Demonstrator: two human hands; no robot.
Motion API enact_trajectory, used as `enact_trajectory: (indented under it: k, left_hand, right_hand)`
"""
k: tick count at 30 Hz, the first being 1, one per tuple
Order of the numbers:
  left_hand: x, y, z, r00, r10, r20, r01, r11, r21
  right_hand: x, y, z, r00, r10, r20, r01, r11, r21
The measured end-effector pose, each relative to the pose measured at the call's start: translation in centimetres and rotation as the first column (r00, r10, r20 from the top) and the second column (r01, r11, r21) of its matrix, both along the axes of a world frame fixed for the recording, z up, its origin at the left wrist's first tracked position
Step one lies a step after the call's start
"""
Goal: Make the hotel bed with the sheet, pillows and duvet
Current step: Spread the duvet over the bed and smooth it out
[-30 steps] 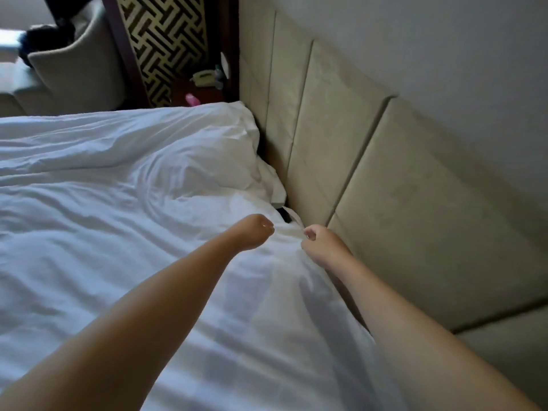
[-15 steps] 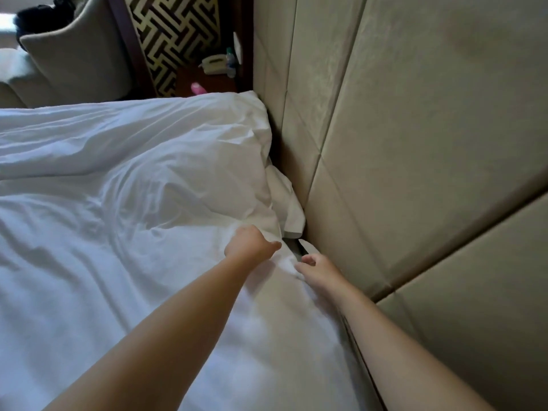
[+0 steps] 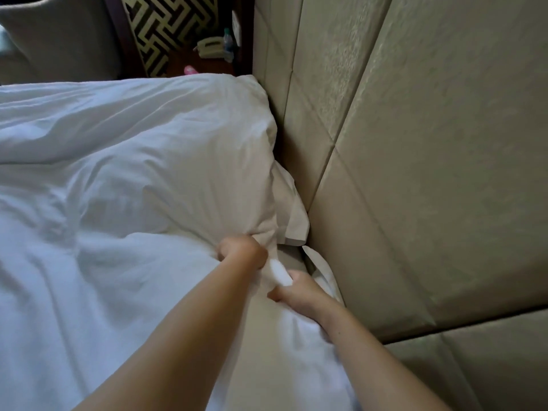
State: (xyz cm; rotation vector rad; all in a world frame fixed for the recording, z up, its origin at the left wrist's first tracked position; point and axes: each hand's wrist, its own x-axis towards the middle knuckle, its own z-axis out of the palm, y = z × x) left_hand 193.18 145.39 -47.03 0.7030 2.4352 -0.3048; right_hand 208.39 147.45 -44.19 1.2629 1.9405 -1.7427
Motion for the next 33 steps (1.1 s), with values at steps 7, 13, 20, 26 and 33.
enact_trajectory:
  k: [7, 13, 20, 26, 33]
  left_hand:
    - [0.7, 4.6, 11.7, 0.934, 0.145, 0.327, -0.355, 0.491, 0.796]
    - [2.5, 4.7, 16.5, 0.911, -0.031, 0.412, -0.411, 0.043, 0.911]
    - [3.9, 5.6, 7.3, 0.914, -0.202, 0.352, -0.241, 0.429, 0.871]
    - [5.4, 3.6, -2.4, 0.837, -0.321, 0.442, -0.078, 0.730, 0.679]
    - [6.2, 1.8, -1.3, 0.907, -0.365, 0.210, 0.183, 0.791, 0.584]
  right_hand:
    - [-0.8, 3.6, 9.3, 0.722, -0.385, -0.575, 0.646, 0.672, 0.361]
    - [-0.1, 0.9, 15.4, 0.555, -0.129, -0.822, 0.801, 0.349, 0.486]
    - [2.2, 2.4, 8.8, 0.999, -0.032, -0.030, 0.039, 0.317, 0.948]
    - [4.5, 1.5, 0.9, 0.817, 0.249, 0.520, -0.573, 0.448, 0.686]
    - [6.9, 0.8, 0.6, 0.873, 0.294, 0.391, -0.488, 0.501, 0.714]
